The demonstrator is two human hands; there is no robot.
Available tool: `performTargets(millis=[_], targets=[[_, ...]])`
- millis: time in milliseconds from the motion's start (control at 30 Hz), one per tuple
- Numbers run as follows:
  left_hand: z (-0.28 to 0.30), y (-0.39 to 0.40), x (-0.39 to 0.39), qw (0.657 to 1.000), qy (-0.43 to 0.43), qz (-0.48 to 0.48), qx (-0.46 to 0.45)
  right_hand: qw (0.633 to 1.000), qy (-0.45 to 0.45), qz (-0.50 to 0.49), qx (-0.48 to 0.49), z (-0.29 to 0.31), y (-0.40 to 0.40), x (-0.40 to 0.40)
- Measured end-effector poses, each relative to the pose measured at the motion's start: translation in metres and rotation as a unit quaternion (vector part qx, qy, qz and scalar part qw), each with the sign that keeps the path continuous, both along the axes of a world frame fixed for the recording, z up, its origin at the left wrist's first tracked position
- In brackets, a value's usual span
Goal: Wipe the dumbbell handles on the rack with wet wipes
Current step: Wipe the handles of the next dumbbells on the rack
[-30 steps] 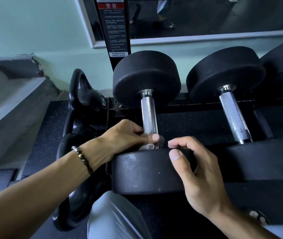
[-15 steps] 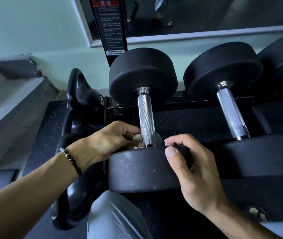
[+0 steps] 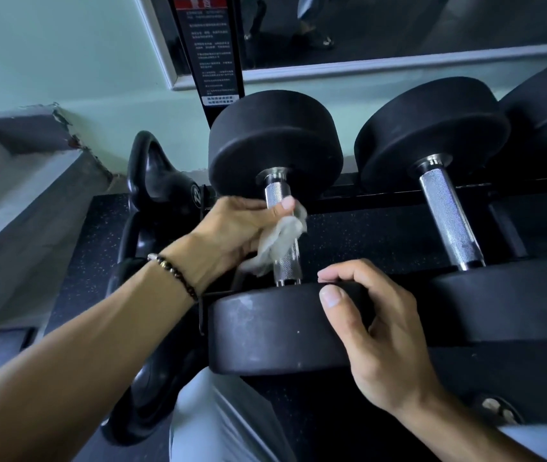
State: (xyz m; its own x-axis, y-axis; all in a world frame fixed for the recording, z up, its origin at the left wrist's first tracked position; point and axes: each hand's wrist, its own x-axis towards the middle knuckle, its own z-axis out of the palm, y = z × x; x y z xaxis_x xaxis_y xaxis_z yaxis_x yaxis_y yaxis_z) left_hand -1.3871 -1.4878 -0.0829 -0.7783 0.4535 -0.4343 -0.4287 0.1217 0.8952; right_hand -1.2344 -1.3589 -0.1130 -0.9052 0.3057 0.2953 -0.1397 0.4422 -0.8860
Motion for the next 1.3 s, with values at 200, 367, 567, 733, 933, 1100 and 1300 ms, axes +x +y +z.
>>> performTargets(millis=[200, 367, 567, 733, 933, 1100, 1300], targets=[[-0.006, -0.013, 0.021, 0.995, -0.037, -0.087, -0.022, 1.0, 0.009, -0.001, -0.002, 0.001, 0.0, 0.0], [0.0, 0.002, -0.011, 0.996, -0.001, 0.079, 0.04, 1.0, 0.005, 0.0, -0.008, 0.0, 0.0, 0.0], [-0.009, -0.006, 0.005, 0.993, -0.11, -0.007, 0.053, 1.0, 0.008, 0.0, -0.006, 0.0, 0.0, 0.0], [-0.014, -0.023, 0.001, 0.989, -0.108, -0.049, 0.092, 1.0, 0.004, 0.0, -0.008, 0.001, 0.0, 0.0], [-0.013, -0.021, -0.022, 0.991, -0.066, 0.029, 0.114, 1.0, 0.01, -0.003, -0.011, 0.0, -0.002, 0.0], [-0.015, -0.007, 0.002, 0.99, -0.084, 0.051, 0.099, 1.0, 0.016, -0.006, -0.006, 0.001, -0.002, 0.0], [-0.007, 0.006, -0.008, 0.986, -0.068, 0.121, 0.096, 1.0, 0.013, -0.007, -0.009, 0.001, -0.002, -0.001]])
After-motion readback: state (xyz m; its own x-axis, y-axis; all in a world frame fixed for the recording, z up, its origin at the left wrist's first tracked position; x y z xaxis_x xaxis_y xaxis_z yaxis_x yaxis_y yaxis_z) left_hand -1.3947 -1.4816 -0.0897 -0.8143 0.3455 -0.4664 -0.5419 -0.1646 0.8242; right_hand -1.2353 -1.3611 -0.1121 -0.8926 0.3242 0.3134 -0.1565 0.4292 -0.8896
